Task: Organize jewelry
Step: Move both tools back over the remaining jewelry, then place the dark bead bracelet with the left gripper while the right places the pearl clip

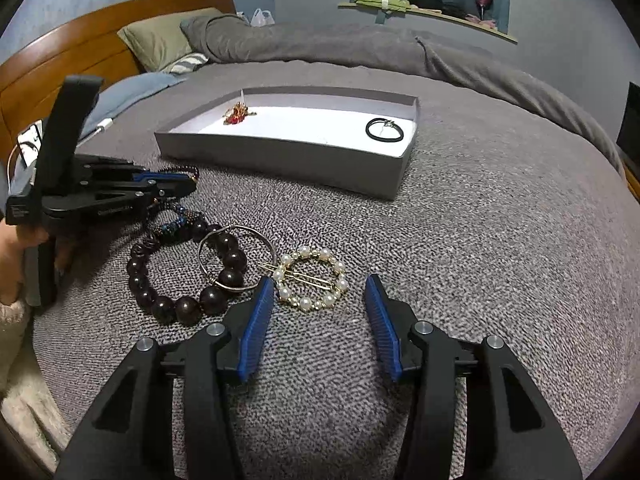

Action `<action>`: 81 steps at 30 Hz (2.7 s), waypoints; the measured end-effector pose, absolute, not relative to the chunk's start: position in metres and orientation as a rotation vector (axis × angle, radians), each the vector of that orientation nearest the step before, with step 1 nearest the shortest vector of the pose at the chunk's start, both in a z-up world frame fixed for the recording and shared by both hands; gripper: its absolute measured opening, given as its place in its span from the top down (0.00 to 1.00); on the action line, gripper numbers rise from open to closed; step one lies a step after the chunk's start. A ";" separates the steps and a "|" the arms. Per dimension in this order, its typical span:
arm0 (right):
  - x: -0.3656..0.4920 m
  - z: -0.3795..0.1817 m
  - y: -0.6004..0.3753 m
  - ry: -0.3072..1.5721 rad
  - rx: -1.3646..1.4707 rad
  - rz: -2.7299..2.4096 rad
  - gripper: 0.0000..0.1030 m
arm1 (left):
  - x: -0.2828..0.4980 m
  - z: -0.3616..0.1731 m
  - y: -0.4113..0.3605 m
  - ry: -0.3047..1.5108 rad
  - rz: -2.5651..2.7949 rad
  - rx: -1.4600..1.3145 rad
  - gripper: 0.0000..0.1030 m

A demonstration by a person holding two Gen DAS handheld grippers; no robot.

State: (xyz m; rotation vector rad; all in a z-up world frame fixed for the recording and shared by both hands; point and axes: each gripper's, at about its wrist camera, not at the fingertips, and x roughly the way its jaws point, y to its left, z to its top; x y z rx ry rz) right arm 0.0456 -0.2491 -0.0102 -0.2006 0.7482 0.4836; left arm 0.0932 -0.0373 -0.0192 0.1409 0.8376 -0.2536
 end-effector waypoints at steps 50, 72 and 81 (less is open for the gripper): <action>0.172 0.018 -0.218 0.728 -0.116 0.419 0.64 | 0.168 0.007 0.019 0.805 -0.182 0.015 0.92; 0.176 0.013 -0.215 0.732 -0.133 0.394 0.63 | 0.173 -0.003 0.034 0.861 -0.125 0.034 0.83; 0.168 0.029 -0.227 0.662 -0.038 0.408 0.48 | 0.160 0.010 0.031 0.796 -0.162 -0.019 0.57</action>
